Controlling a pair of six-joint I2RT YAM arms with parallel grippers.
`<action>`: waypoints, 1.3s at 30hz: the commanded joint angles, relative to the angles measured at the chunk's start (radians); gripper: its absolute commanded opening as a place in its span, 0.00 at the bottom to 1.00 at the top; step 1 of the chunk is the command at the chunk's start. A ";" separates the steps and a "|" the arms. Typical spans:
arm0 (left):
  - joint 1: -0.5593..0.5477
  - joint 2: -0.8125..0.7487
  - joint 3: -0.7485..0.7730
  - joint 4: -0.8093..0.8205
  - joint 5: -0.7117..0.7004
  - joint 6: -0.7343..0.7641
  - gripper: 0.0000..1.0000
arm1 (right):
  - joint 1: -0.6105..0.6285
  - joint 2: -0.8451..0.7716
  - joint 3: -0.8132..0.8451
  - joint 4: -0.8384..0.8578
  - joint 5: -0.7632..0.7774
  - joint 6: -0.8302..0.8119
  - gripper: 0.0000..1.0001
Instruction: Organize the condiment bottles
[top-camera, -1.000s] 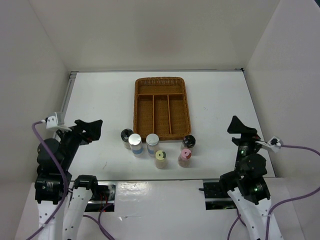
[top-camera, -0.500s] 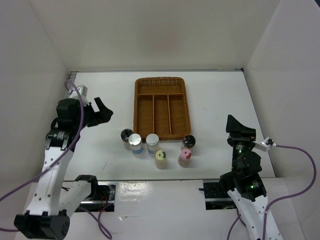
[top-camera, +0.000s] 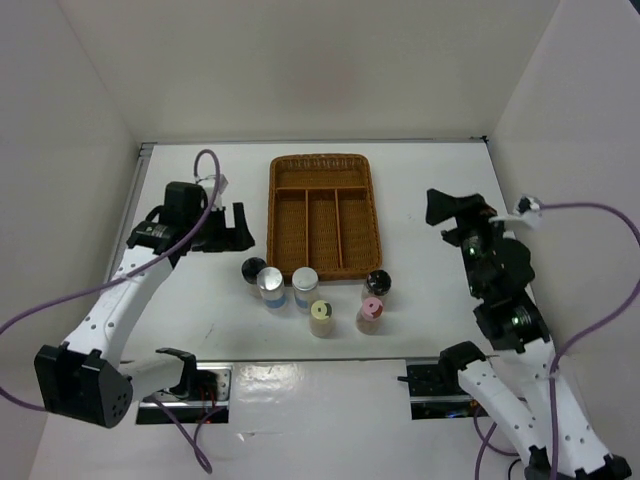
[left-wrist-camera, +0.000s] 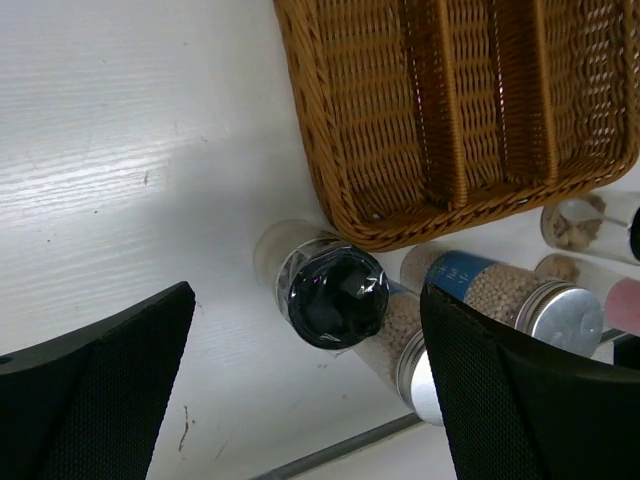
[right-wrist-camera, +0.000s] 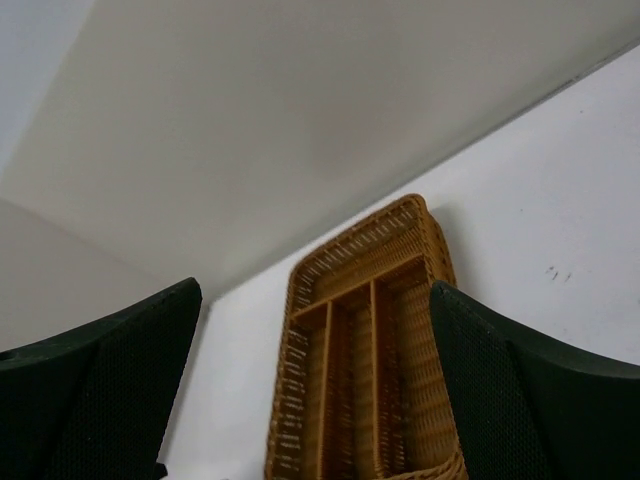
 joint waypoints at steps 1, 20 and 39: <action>-0.067 0.057 0.074 -0.033 -0.051 0.033 0.99 | 0.008 0.234 0.165 -0.098 -0.094 -0.142 0.99; -0.300 0.063 0.013 -0.102 -0.344 -0.110 0.81 | -0.028 0.249 0.196 -0.147 -0.211 -0.269 0.99; -0.319 0.143 0.022 -0.112 -0.353 -0.110 0.63 | -0.028 0.318 0.196 -0.192 -0.220 -0.268 0.99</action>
